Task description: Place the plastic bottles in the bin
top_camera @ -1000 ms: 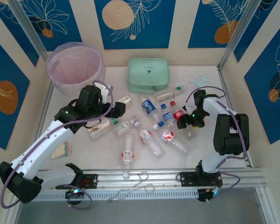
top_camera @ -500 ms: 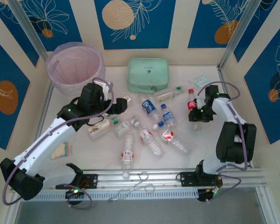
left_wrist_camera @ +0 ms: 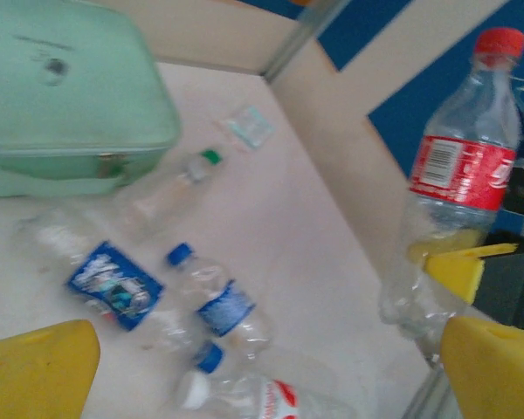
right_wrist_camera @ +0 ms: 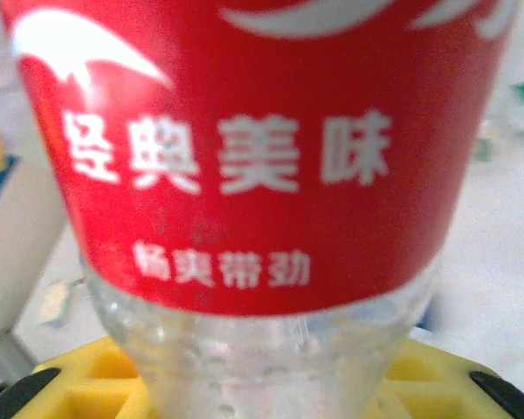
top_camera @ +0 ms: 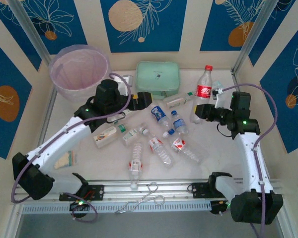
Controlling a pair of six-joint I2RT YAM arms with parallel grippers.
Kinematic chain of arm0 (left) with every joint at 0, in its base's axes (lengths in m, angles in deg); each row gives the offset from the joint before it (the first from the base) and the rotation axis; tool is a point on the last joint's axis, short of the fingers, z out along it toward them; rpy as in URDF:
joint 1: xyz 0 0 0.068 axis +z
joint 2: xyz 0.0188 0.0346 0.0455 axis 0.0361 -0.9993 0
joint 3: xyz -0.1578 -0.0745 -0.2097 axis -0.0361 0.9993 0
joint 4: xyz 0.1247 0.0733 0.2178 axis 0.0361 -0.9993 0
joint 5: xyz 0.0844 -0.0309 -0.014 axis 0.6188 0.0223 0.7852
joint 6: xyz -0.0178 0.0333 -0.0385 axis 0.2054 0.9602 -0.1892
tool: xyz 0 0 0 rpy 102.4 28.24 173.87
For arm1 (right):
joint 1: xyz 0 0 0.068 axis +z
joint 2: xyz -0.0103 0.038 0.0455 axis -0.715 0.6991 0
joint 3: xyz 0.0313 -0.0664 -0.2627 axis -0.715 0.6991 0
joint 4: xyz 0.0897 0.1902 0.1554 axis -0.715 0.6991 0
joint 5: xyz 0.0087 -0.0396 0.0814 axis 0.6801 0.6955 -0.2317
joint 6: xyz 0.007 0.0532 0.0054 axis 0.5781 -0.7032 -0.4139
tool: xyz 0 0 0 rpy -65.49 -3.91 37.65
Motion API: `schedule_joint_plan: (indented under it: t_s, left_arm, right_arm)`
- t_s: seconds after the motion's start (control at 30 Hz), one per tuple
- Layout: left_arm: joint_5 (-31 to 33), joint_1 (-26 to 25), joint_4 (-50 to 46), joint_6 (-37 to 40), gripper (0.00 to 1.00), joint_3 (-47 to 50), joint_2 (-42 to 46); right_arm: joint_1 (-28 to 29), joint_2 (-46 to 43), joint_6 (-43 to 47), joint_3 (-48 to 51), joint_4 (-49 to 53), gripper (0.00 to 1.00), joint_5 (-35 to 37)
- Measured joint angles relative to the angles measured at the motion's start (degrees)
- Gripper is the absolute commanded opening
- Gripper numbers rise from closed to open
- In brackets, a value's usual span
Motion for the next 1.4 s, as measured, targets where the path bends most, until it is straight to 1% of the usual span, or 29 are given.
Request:
schedule_joint_plan:
  t_s: [0.17,0.27,0.37,0.43,0.5,0.6,0.73,0.87,0.93,1.0,1.03,1.07,1.1,1.13,1.17,1.23,1.27,1.4]
  left_arm:
    - [-0.7,-3.26,7.72,0.39,1.0,0.04,-2.49]
    - [-2.36,-3.65,16.59,0.22,0.99,1.84,-4.17]
    - [-4.76,-3.65,26.18,-1.95,0.99,5.18,-6.62]
    - [-5.14,-3.87,28.96,-2.8,0.99,6.95,-8.17]
    - [-4.85,-4.02,29.59,-2.99,0.99,8.04,-8.94]
    - [-3.52,-4.02,30.05,-2.19,0.92,8.28,-9.01]
    - [-3.87,-4.07,31.58,-1.75,0.69,7.32,-10.29]
    - [-4.76,-4.22,33.09,-2.84,0.48,6.12,-12.35]
    - [-4.66,-4.22,33.31,-3.13,0.42,6.12,-12.74]
    - [-4.66,-4.22,33.27,-3.21,0.39,6.14,-12.74]
    - [-4.63,-4.22,33.18,-3.21,0.38,6.14,-12.7]
    - [-4.63,-4.22,33.14,-3.21,0.37,6.14,-12.7]
    - [-4.59,-4.24,32.96,-3.19,0.37,6.14,-12.63]
    - [-4.57,-4.24,32.7,-3.15,0.37,6.12,-12.52]
    - [-4.42,-4.24,32.33,-3.04,0.37,6.1,-12.33]
    - [-3.74,-4.24,30.67,-3.02,0.37,5.88,-11.89]
    - [-3.26,-4.24,29.66,-2.95,0.37,5.6,-11.78]
    - [-2.49,-3.85,26.01,-2.19,0.36,3.52,-11.78]
  right_arm:
    - [7.74,3.67,-2.73,-0.96,-0.09,0.18,-5.27]
    - [13.51,4.11,-2.97,-0.96,-0.13,0.15,-5.49]
    - [18.8,4.59,-2.95,-1.14,0.04,0.12,-5.49]
    - [20.83,5.6,-2.95,-1.77,0.15,0.12,-5.29]
    - [22.56,6.58,-3.1,-2.36,0.48,0.12,-4.24]
    - [24.44,7.67,-3.15,-2.49,0.68,0.12,-2.75]
    - [26.53,7.96,-3.48,-2.58,0.59,0.12,-0.74]
    - [26.93,7.93,-4.09,-2.58,0.42,0.12,1.49]
    - [26.91,7.93,-4.31,-2.58,0.44,0.14,2.01]
    - [26.93,7.93,-4.26,-2.58,0.48,0.21,2.4]
    - [26.93,7.87,-4.24,-2.58,0.46,0.27,2.51]
    - [26.93,7.76,-4.26,-2.56,0.5,0.37,2.67]
    - [26.93,7.58,-4.26,-2.49,0.5,0.5,2.82]
    - [26.91,7.39,-4.42,-2.38,0.55,0.67,2.89]
    - [26.91,6.97,-4.39,-2.14,0.5,0.8,3.04]
    - [26.8,5.88,-3.8,-2.03,0.5,0.97,3.3]
    - [26.67,5.18,-3.26,-2.03,0.52,0.99,3.58]
    - [25.2,2.43,-2.45,-2.14,2.78,0.99,6.23]
